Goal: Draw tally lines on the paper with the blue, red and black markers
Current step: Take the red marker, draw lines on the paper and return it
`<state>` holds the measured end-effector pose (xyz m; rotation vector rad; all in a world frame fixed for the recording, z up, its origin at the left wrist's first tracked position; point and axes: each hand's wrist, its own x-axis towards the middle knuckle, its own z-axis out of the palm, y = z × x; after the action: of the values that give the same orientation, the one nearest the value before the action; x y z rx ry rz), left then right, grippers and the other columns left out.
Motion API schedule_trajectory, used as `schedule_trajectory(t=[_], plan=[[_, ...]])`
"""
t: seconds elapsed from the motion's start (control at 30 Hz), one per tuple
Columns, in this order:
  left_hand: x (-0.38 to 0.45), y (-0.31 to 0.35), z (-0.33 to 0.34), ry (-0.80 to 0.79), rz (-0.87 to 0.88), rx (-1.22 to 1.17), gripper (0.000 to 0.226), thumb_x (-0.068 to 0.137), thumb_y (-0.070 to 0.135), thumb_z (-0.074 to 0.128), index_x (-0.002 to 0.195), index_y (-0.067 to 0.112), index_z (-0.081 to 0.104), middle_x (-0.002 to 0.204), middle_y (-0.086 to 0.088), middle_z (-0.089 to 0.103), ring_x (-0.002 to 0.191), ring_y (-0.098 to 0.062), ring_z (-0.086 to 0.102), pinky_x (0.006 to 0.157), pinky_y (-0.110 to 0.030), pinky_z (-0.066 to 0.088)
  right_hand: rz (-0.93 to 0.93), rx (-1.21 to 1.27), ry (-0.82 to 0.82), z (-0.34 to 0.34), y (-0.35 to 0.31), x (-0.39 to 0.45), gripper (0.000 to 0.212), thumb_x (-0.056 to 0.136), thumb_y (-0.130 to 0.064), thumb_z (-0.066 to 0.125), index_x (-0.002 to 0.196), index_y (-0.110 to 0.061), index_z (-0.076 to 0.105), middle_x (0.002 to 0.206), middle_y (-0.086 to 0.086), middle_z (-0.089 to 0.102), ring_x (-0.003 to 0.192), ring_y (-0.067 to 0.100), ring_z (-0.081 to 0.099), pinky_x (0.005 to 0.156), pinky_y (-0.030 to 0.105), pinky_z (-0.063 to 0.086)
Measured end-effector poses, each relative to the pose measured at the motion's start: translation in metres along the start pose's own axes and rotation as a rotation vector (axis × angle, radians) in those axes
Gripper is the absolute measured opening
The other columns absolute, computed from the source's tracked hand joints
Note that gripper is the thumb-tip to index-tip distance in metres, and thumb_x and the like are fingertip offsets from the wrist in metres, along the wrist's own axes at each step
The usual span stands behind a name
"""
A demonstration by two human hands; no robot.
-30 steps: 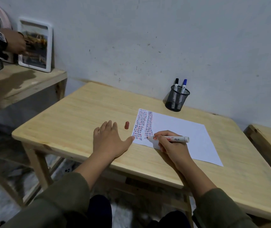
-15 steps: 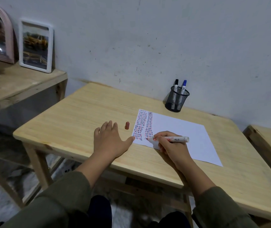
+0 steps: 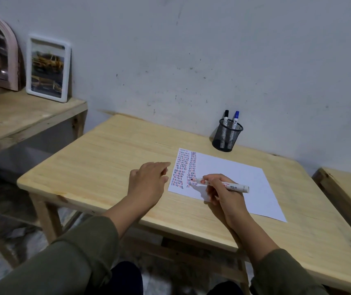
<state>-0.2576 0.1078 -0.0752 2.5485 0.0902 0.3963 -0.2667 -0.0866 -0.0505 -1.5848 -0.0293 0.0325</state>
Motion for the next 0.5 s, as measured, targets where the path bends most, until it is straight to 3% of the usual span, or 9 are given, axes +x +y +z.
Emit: schedule_trajectory(t=[0.13,0.23,0.3,0.37,0.43,0.5], plan=[[0.015,0.000,0.002,0.020,-0.015,0.019,0.033,0.095,0.020,0.045,0.123,0.033,0.056,0.108,0.014,0.070,0.110,-0.014,0.056,0.087,-0.032,0.033,-0.034,-0.053,0.013,0.001,-0.006,-0.003,0.018,0.091,-0.013,0.054,0.092,-0.008,0.071,0.064,0.009,0.061,0.051,0.008,0.055,0.047,0.019,0.046],[0.024,0.002,-0.003,0.055,-0.072,-0.017,0.025,0.092,0.020,0.047,0.106,0.032,0.065,0.088,0.010,0.074,0.095,-0.016,0.065,0.085,-0.031,0.040,-0.088,-0.098,0.011,0.003,-0.015,-0.002,0.020,0.091,-0.012,0.054,0.090,-0.018,0.073,0.066,0.005,0.065,0.057,0.014,0.058,0.053,0.025,0.049],[0.026,0.011,-0.009,0.073,-0.121,-0.247,0.020,0.090,0.018,0.051,0.096,0.028,0.067,0.082,0.008,0.074,0.080,-0.014,0.071,0.079,-0.029,0.048,-0.135,-0.078,-0.004,0.004,-0.024,-0.003,0.022,0.090,-0.010,0.055,0.089,-0.021,0.074,0.066,0.002,0.067,0.058,0.016,0.059,0.054,0.027,0.048],[0.025,0.027,-0.018,0.113,-0.185,-0.586,0.016,0.089,0.014,0.055,0.093,0.021,0.069,0.082,0.004,0.074,0.071,-0.018,0.072,0.063,-0.022,0.052,-0.190,-0.077,-0.027,0.006,-0.034,-0.004,0.022,0.090,-0.009,0.055,0.088,-0.020,0.074,0.067,0.001,0.069,0.060,0.015,0.060,0.054,0.026,0.049],[0.026,0.042,-0.025,0.114,-0.214,-0.765,0.015,0.090,0.013,0.057,0.097,0.019,0.069,0.084,0.003,0.073,0.074,-0.013,0.068,0.047,-0.006,0.045,-0.244,-0.099,-0.053,0.008,-0.041,-0.006,0.022,0.090,-0.008,0.055,0.088,-0.019,0.074,0.067,-0.001,0.069,0.062,0.014,0.062,0.055,0.026,0.050],[0.028,0.052,-0.029,0.067,-0.227,-0.847,0.016,0.090,0.017,0.057,0.099,0.022,0.068,0.083,0.008,0.071,0.078,-0.003,0.063,0.041,-0.002,0.037,-0.281,-0.116,-0.056,0.009,-0.046,-0.007,0.024,0.090,-0.009,0.055,0.087,-0.022,0.074,0.068,0.000,0.070,0.063,0.014,0.063,0.057,0.027,0.050]])
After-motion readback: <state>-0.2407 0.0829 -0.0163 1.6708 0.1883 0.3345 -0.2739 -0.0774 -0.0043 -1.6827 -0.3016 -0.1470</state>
